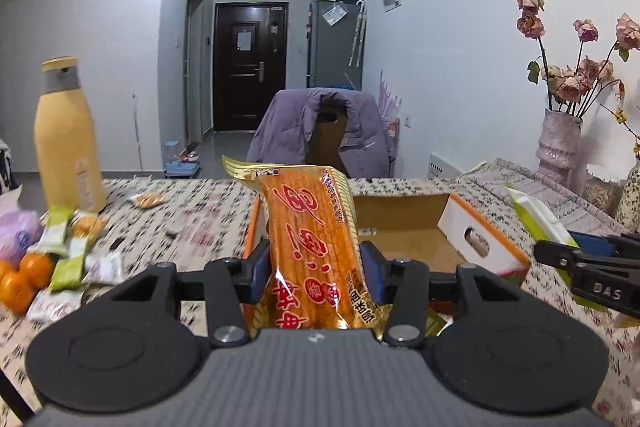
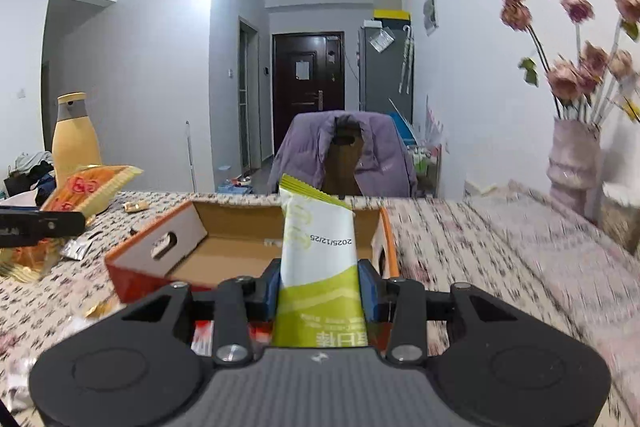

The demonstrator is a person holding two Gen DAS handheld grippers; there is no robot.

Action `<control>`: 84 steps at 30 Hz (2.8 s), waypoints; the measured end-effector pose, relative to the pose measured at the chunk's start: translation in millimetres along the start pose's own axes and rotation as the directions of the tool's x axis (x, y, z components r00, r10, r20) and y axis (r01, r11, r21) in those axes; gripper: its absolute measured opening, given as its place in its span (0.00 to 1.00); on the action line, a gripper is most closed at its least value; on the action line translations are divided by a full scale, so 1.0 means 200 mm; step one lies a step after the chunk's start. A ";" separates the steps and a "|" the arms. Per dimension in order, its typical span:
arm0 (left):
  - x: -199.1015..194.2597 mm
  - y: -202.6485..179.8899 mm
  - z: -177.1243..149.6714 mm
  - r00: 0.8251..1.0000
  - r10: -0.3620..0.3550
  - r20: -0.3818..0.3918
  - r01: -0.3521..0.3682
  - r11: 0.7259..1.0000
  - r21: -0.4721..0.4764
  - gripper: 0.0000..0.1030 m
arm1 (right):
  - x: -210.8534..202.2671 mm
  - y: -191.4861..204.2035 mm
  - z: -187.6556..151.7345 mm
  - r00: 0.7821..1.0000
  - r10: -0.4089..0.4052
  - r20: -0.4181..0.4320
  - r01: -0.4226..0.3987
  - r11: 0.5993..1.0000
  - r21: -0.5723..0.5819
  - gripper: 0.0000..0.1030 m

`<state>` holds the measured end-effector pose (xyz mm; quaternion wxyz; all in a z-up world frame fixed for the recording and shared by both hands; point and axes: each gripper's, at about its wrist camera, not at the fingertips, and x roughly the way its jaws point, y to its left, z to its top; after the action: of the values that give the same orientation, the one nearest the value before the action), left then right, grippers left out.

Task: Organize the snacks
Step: 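Carry both packets into the cardboard box and open both tools, then move both tools back over the snack pile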

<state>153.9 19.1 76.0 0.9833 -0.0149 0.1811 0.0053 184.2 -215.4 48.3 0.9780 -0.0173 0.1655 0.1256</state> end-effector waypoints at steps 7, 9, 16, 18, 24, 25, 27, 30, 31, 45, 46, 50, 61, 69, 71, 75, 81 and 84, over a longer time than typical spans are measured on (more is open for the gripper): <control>0.22 -0.06 0.13 1.000 -0.006 0.014 0.006 1.000 -0.004 0.46 | 0.26 0.05 0.15 1.000 0.006 -0.006 -0.006 1.000 -0.016 0.37; 0.29 -0.07 0.14 1.000 -0.001 0.009 0.001 1.000 -0.010 0.46 | 0.35 0.06 0.18 1.000 -0.008 -0.024 0.007 1.000 -0.024 0.37; 0.55 -0.05 0.09 0.999 0.025 -0.041 -0.027 0.999 -0.041 0.46 | 0.58 0.05 0.11 0.997 -0.018 -0.079 0.019 1.000 0.012 0.37; 0.60 -0.04 0.04 0.998 0.029 -0.059 -0.031 0.999 -0.039 0.46 | 0.62 0.04 0.07 0.995 -0.009 -0.099 0.011 1.000 0.019 0.37; 0.71 -0.01 -0.06 0.988 0.002 -0.152 -0.007 0.999 -0.038 0.47 | 0.68 0.05 0.00 0.987 0.007 -0.161 -0.007 1.000 -0.002 0.36; 0.72 0.00 -0.07 0.987 0.001 -0.160 -0.007 0.999 -0.038 0.49 | 0.68 0.05 -0.01 0.986 0.004 -0.167 -0.004 1.000 -0.004 0.33; 0.72 0.02 -0.08 0.986 -0.001 -0.165 -0.007 0.999 -0.049 0.56 | 0.68 0.06 -0.01 0.985 -0.004 -0.174 0.003 1.000 -0.003 0.37; 0.70 0.03 -0.08 0.990 0.000 -0.144 -0.010 0.998 -0.068 0.80 | 0.66 0.04 -0.01 0.985 -0.009 -0.171 0.012 1.000 0.017 0.72; 0.68 0.03 -0.07 0.991 0.005 -0.133 -0.015 0.997 -0.072 0.85 | 0.65 0.03 -0.01 0.986 -0.013 -0.164 0.017 1.000 0.025 0.80; 0.61 0.01 -0.02 0.998 0.023 -0.064 -0.030 0.995 -0.099 1.00 | 0.61 -0.01 0.03 0.991 -0.021 -0.135 0.027 0.999 0.046 1.00; 0.60 0.01 -0.01 0.998 0.027 -0.057 -0.032 0.995 -0.099 1.00 | 0.60 -0.01 0.04 0.991 -0.022 -0.131 0.028 0.999 0.044 1.00; 0.53 0.00 0.04 0.999 0.034 -0.030 -0.037 0.994 -0.105 1.00 | 0.54 0.01 0.09 0.993 -0.034 -0.115 0.037 0.999 0.031 1.00; 0.25 -0.01 0.07 0.999 0.038 0.010 -0.037 0.993 -0.111 1.00 | 0.29 0.05 0.12 0.996 -0.026 -0.084 0.028 0.999 0.021 1.00; 0.04 -0.01 -0.02 0.999 0.033 0.011 -0.032 0.994 -0.108 1.00 | 0.07 0.07 0.05 0.997 -0.020 -0.081 0.022 1.000 0.022 1.00; -0.01 0.00 -0.06 0.999 0.033 0.005 -0.033 0.993 -0.110 1.00 | 0.01 0.08 0.01 0.996 -0.022 -0.085 0.023 1.000 0.018 1.00; -0.10 0.01 -0.15 0.999 0.036 -0.014 -0.037 0.994 -0.101 1.00 | -0.08 0.08 -0.05 0.995 -0.020 -0.093 0.022 1.000 0.017 1.00; -0.21 0.03 -0.27 0.999 0.036 -0.030 -0.039 0.994 -0.102 1.00 | -0.20 0.08 -0.14 0.994 -0.011 -0.111 0.013 1.000 0.014 1.00; -0.25 0.05 -0.34 0.998 0.030 -0.051 -0.036 0.993 -0.114 1.00 | -0.24 0.08 -0.20 0.991 -0.004 -0.130 0.006 1.000 0.019 1.00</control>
<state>83.2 26.5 30.3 0.9759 -0.0685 0.2049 0.0316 123.4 -213.9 26.3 0.9656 -0.0164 0.2302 0.1202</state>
